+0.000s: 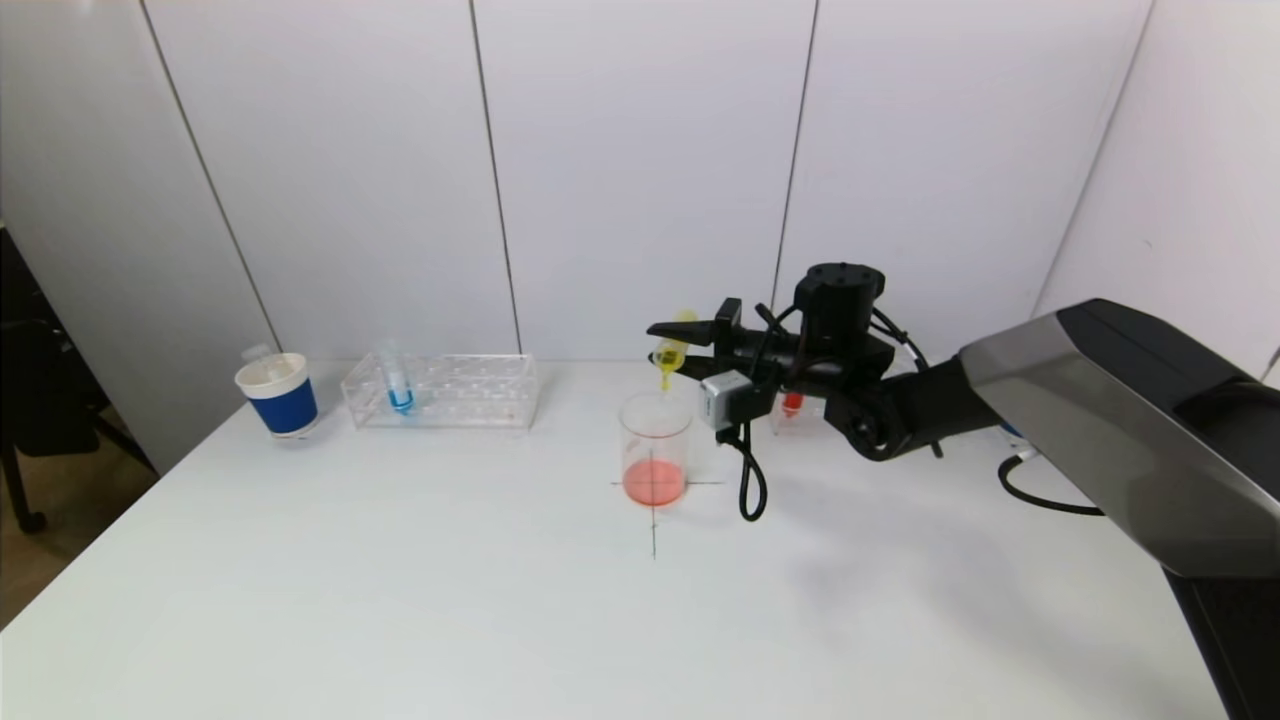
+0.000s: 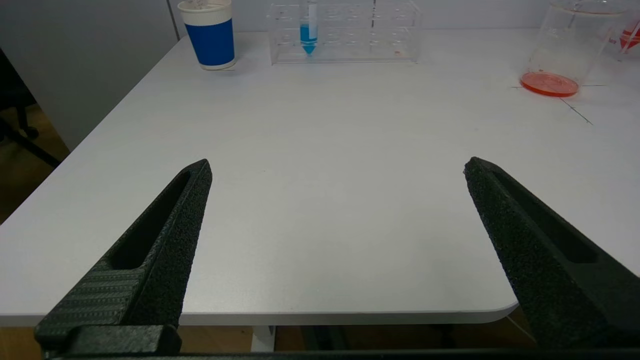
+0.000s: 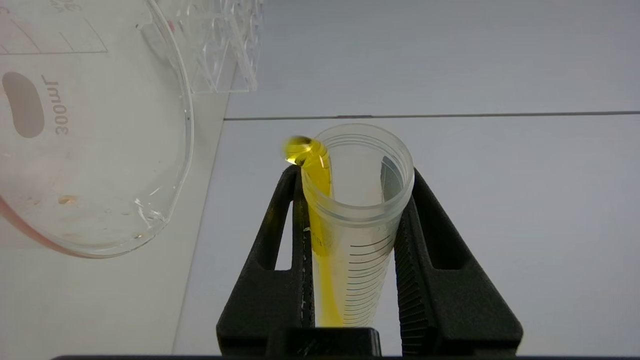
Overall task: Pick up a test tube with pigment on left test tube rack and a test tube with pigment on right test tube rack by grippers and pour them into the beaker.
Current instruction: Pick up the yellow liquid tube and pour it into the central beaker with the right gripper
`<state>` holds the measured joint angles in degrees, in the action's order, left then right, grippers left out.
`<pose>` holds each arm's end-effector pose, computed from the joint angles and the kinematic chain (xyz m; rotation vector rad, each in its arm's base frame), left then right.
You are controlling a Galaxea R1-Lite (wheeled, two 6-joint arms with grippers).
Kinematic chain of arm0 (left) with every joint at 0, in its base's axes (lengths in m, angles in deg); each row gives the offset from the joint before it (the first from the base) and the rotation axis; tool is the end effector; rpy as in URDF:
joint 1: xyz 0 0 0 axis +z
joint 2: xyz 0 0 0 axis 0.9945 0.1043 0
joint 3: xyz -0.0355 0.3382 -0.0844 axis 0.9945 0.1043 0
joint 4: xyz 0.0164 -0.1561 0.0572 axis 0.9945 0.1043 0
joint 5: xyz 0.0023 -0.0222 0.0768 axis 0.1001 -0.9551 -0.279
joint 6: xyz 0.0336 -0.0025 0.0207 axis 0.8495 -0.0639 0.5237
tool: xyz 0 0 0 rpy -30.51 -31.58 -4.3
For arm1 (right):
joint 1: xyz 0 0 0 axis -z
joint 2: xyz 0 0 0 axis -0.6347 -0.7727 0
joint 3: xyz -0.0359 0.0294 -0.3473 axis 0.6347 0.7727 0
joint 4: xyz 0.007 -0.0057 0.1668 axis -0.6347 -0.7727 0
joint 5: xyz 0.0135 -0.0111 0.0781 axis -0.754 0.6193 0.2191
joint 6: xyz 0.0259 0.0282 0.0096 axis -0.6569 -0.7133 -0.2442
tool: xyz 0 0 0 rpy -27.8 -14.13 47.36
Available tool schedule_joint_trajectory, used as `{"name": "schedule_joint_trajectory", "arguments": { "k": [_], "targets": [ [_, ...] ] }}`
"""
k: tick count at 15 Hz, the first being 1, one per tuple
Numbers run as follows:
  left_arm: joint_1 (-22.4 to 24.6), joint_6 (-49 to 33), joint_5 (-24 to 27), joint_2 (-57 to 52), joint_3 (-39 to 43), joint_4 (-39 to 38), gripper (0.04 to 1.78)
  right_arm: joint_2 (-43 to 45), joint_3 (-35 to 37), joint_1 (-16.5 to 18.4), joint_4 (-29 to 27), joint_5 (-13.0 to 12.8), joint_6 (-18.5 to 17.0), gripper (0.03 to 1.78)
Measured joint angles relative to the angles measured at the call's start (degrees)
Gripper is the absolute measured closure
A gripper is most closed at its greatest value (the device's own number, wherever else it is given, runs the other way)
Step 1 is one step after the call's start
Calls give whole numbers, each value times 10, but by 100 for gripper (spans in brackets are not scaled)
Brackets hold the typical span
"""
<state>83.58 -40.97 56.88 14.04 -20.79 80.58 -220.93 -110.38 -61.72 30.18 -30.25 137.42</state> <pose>-0.0817 0.0007 0.0758 -0.0104 0.0005 -0.0063 0.4734 0.2247 0.1594 -1.3327 -0.8544 0.9668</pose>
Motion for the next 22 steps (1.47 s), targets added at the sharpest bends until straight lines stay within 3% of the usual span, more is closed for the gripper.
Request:
{"name": "schedule_joint_trajectory", "arguments": {
  "k": [22],
  "targets": [
    [0,0,0,0,0,0,6,19,-8,-4,-27,-44,154,130]
  ]
}}
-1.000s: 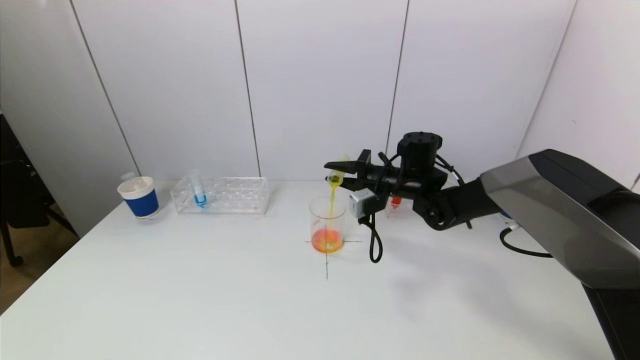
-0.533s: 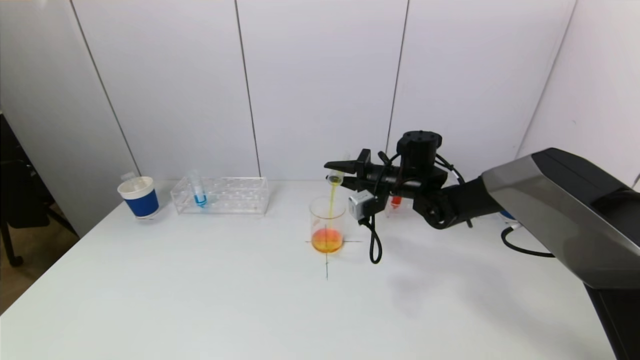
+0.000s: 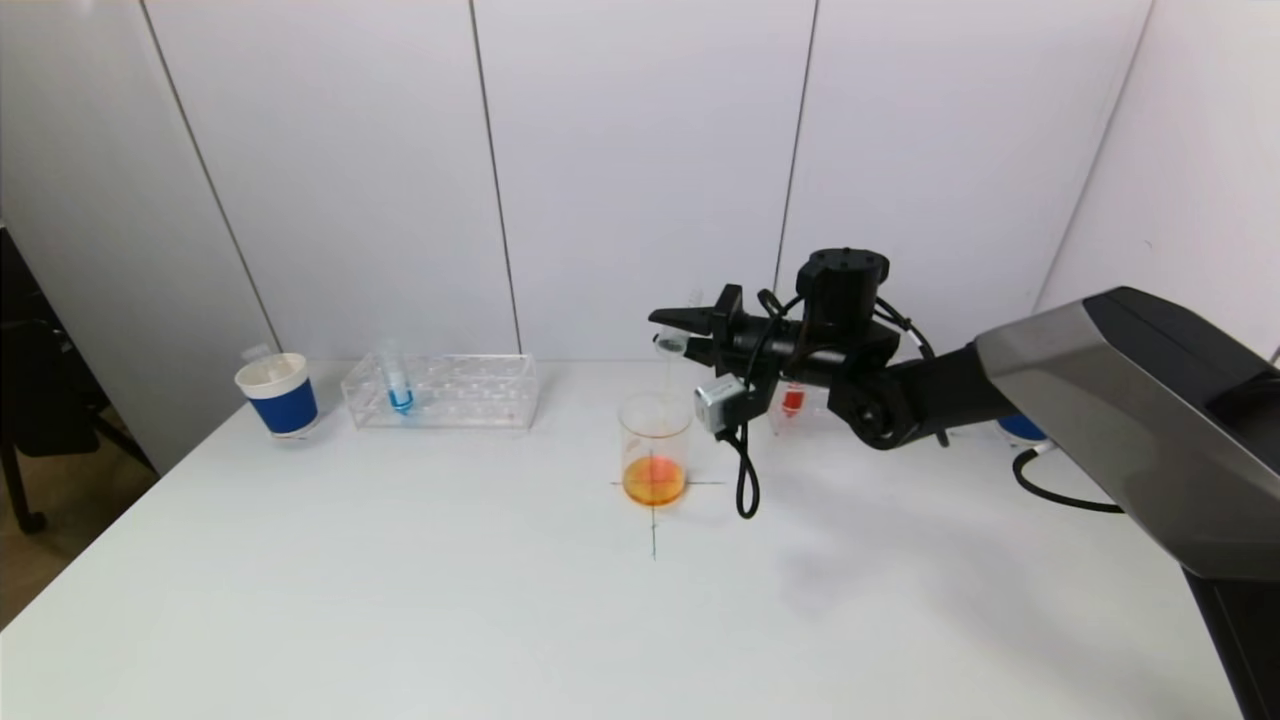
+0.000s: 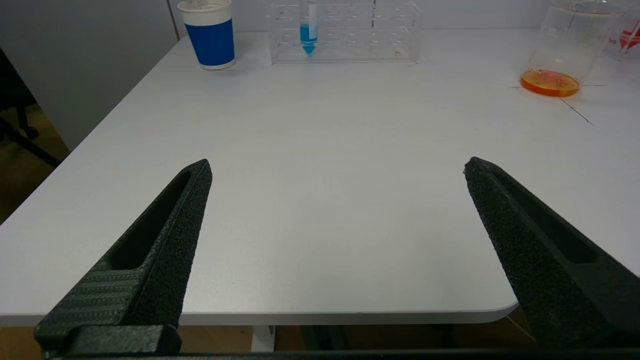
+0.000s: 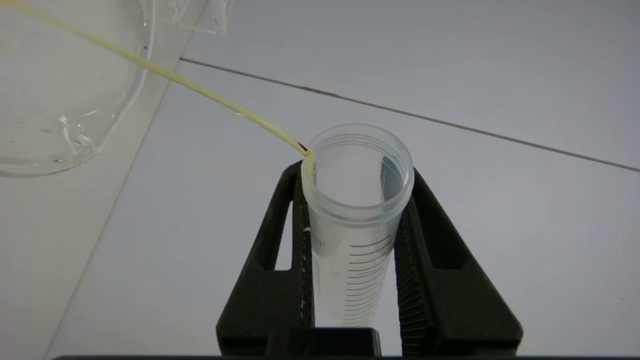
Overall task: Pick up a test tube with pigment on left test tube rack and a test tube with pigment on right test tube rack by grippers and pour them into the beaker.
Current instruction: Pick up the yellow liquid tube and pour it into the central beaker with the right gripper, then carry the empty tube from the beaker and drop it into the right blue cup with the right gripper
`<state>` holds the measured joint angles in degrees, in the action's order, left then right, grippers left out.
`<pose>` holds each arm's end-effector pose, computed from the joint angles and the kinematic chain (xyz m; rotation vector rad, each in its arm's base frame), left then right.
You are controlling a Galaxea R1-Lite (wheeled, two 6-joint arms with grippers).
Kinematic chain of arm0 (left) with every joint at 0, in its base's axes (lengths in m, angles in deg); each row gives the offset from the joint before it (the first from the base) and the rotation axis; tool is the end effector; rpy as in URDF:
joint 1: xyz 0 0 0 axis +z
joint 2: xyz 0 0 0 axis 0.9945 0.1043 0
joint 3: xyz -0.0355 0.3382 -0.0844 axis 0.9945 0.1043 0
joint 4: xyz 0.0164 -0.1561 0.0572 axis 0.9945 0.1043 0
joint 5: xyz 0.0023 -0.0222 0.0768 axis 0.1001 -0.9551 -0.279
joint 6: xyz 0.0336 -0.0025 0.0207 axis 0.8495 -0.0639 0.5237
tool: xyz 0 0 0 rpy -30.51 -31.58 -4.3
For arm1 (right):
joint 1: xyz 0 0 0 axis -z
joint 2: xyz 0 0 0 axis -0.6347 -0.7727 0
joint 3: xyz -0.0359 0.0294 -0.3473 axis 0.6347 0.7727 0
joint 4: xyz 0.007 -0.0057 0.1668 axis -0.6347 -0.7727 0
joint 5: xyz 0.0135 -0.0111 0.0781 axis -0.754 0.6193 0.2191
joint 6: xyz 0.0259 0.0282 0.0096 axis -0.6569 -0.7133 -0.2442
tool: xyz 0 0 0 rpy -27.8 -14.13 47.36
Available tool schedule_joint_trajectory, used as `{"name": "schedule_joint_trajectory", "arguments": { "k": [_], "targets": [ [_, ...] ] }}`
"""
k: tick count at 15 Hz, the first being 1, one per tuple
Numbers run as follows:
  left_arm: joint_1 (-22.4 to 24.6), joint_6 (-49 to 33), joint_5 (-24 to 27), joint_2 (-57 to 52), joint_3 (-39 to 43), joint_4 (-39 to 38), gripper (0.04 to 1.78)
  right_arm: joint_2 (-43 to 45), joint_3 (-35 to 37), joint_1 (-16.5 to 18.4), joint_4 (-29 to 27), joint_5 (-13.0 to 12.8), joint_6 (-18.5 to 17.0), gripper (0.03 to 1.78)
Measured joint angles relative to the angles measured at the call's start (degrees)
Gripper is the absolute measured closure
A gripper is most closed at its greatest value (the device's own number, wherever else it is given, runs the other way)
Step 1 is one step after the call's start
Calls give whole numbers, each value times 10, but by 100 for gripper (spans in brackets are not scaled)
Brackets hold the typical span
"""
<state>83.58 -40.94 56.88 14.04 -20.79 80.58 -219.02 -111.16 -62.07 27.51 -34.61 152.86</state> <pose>-0.0817 0.0007 0.0758 -0.0099 0.0005 -0.0063 0.4702 0.2244 0.1752 -1.5907 -0.9510 0.8256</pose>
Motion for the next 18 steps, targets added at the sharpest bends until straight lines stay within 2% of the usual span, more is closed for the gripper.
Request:
{"name": "schedule_joint_trajectory", "arguments": {
  "k": [9,13,14,15,18],
  "targets": [
    [0,0,0,0,0,0,6,3,4,-1,1,-1,3,130],
    [0,0,0,0,0,0,6,3,2,5,-1,2,-19,130],
    [0,0,0,0,0,0,6,4,1,9,1,2,-31,130],
    [0,0,0,0,0,0,6,4,0,13,7,0,-61,130],
    [0,0,0,0,0,0,6,3,-3,28,38,-33,-184,130]
  ]
}}
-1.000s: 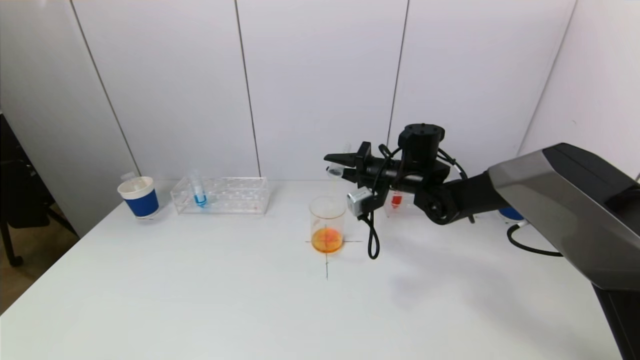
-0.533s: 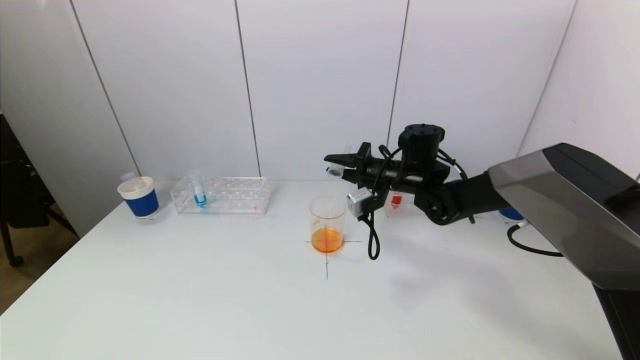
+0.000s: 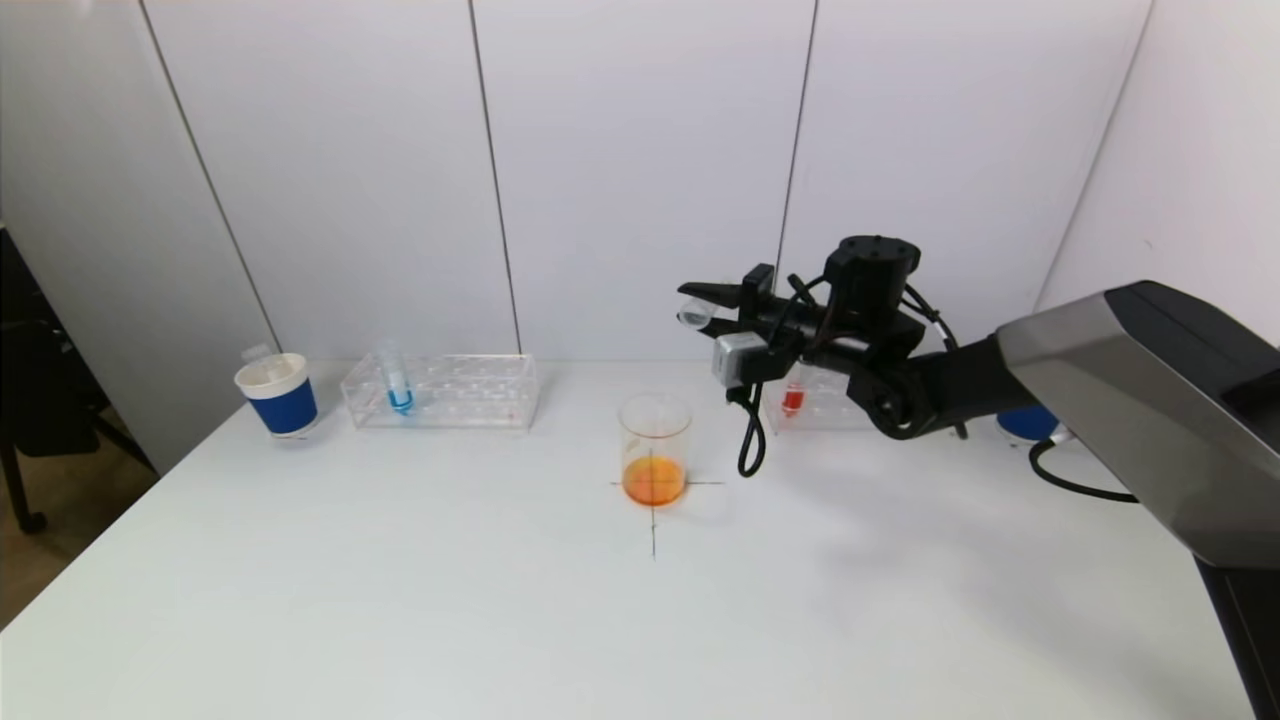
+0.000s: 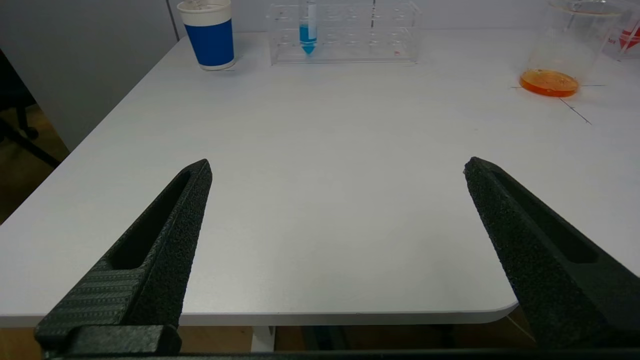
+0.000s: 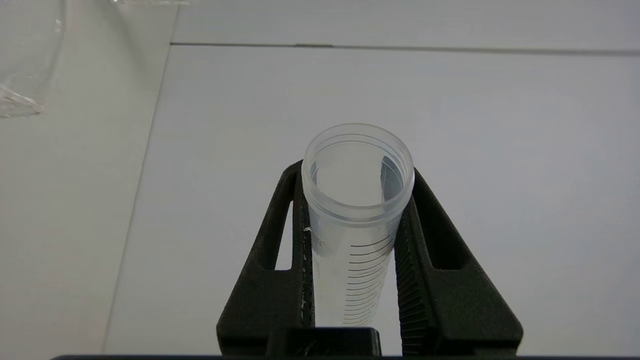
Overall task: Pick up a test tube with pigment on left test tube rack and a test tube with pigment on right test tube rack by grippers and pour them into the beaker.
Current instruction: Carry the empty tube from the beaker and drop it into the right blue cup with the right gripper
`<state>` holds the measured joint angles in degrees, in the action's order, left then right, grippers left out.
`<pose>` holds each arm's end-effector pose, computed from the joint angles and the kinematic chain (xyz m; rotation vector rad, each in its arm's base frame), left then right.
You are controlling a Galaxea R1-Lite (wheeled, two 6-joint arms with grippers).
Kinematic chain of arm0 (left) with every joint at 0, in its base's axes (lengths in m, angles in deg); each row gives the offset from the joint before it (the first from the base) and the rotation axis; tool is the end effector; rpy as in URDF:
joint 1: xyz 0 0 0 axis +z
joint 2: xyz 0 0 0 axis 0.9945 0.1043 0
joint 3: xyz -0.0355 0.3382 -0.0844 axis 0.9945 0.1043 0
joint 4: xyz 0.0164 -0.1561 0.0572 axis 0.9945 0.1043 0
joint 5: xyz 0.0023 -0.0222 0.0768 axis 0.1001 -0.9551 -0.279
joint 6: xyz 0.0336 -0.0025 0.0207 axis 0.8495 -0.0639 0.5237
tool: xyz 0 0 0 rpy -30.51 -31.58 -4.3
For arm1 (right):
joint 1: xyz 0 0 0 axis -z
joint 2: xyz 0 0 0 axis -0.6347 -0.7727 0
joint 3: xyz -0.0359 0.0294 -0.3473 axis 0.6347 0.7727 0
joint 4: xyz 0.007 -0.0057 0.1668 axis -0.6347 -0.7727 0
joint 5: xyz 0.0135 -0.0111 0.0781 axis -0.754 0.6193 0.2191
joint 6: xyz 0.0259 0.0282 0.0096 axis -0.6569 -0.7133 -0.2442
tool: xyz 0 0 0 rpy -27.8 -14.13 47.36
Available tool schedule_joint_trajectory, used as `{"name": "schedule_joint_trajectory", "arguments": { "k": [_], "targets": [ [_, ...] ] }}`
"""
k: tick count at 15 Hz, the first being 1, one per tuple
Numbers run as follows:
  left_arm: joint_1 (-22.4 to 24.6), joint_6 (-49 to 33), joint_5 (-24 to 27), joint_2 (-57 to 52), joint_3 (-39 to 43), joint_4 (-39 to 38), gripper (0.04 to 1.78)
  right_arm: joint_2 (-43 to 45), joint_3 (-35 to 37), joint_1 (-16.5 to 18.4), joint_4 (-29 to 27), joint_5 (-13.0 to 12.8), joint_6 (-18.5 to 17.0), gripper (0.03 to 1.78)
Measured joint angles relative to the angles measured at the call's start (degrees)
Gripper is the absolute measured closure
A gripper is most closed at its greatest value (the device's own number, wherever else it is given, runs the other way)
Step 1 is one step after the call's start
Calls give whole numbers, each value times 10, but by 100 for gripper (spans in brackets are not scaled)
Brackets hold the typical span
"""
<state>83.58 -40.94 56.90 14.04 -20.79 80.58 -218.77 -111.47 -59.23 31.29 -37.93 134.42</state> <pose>-0.0817 0.0006 0.0758 -0.0099 0.0005 -0.0066 0.4824 0.1995 0.1862 -1.3560 -0.7599 0.7868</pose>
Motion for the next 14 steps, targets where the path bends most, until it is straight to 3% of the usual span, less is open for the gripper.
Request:
{"name": "schedule_joint_trajectory", "arguments": {
  "k": [3,5,8,11,14],
  "targets": [
    [0,0,0,0,0,0,6,1,-14,8,14,-44,-138,130],
    [0,0,0,0,0,0,6,2,-31,16,13,-73,-203,130],
    [0,0,0,0,0,0,6,11,-50,22,-7,-150,-287,130],
    [0,0,0,0,0,0,6,32,-64,24,-65,-233,-395,130],
    [0,0,0,0,0,0,6,69,-75,31,-154,-257,-538,130]
  ]
}}
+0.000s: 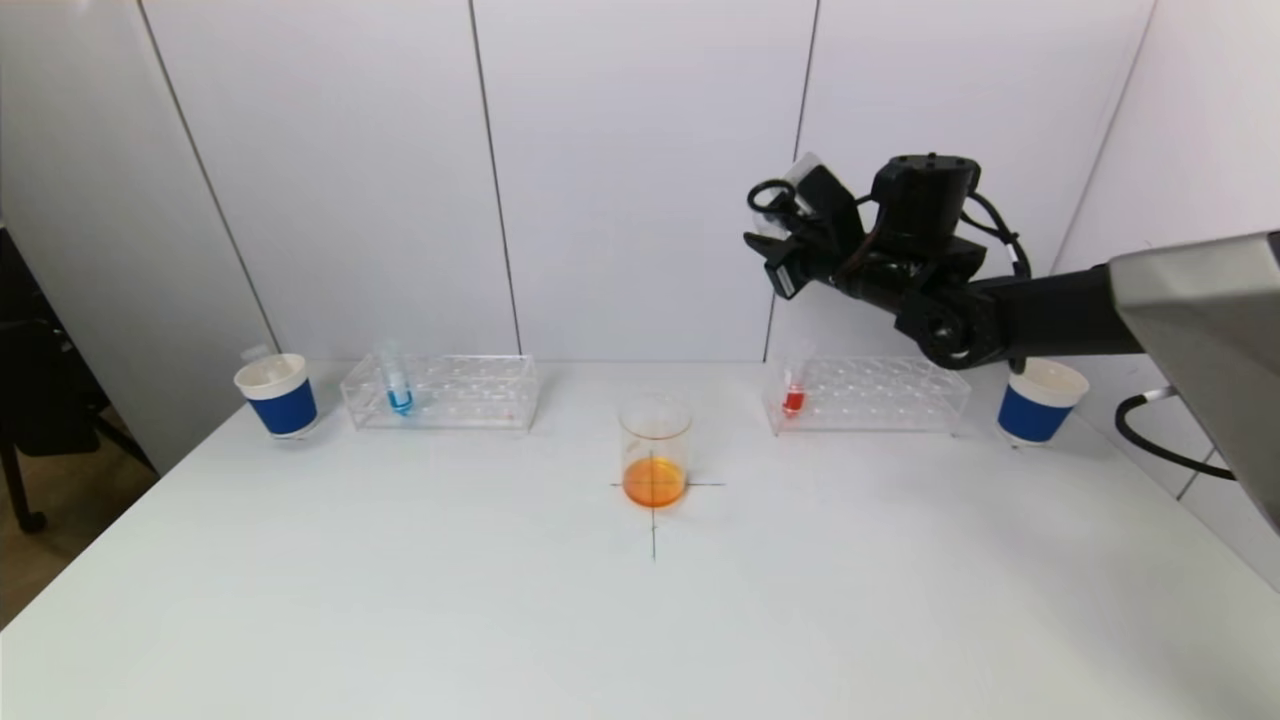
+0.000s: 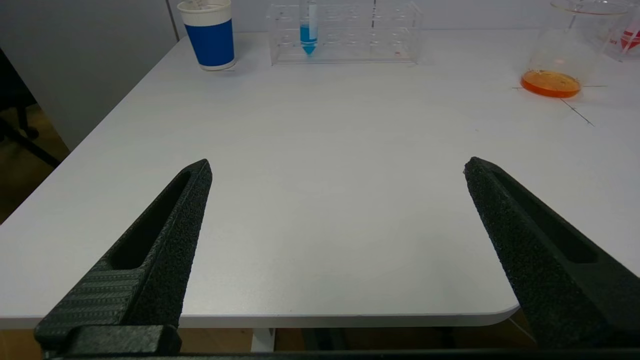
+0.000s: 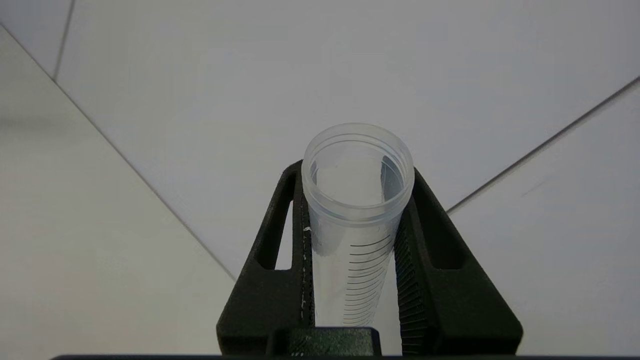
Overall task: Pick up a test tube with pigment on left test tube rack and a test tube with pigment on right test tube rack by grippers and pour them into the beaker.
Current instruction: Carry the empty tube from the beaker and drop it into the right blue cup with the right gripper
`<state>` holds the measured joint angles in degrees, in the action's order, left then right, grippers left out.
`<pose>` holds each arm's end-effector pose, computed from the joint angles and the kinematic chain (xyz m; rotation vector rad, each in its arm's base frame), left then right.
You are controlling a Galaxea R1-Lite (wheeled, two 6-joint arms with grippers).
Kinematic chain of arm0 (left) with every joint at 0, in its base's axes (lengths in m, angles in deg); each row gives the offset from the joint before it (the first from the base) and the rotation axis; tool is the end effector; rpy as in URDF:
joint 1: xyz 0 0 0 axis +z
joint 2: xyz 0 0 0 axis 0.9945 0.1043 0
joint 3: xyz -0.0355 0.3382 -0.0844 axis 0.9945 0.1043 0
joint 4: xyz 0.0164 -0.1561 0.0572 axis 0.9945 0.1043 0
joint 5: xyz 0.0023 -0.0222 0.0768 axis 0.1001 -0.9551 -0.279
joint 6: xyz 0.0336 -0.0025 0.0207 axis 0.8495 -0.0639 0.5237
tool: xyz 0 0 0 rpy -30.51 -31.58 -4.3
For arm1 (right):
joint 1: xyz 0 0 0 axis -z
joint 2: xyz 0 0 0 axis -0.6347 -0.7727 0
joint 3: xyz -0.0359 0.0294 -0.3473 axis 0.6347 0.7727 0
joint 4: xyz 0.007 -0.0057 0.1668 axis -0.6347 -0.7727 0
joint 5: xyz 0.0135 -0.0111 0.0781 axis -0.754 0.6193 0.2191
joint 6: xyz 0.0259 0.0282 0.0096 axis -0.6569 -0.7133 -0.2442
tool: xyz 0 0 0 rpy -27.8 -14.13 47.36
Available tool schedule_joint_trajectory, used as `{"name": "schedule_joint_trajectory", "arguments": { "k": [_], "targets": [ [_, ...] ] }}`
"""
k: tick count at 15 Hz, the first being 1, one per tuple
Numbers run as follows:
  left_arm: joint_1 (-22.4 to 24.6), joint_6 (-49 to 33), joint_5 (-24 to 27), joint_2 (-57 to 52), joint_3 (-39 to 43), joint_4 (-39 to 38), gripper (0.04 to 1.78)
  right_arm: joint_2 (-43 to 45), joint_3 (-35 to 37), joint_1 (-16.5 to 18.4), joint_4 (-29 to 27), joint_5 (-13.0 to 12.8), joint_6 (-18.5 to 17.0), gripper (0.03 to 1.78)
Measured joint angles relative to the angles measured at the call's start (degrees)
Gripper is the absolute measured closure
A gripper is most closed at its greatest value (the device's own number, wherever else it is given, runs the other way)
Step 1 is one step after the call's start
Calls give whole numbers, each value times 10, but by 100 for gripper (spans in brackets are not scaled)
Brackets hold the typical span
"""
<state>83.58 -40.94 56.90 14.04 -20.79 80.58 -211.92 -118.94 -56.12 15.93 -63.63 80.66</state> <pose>-0.0817 0.0006 0.0758 -0.0099 0.0005 -0.0066 0.4840 0.1539 0.2533 -0.5383 -0.1422 0.4850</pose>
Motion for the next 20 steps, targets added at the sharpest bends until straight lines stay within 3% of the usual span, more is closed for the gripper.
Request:
{"name": "schedule_joint_trajectory", "arguments": {
  "k": [2,6,10,13,20],
  "targets": [
    [0,0,0,0,0,0,6,16,-19,27,-26,-3,-79,130],
    [0,0,0,0,0,0,6,34,-18,82,-28,-17,-144,130],
    [0,0,0,0,0,0,6,40,-4,118,-30,-98,-188,130],
    [0,0,0,0,0,0,6,43,14,139,-30,-144,-222,130],
    [0,0,0,0,0,0,6,47,23,180,-65,-210,-288,130]
  ]
}}
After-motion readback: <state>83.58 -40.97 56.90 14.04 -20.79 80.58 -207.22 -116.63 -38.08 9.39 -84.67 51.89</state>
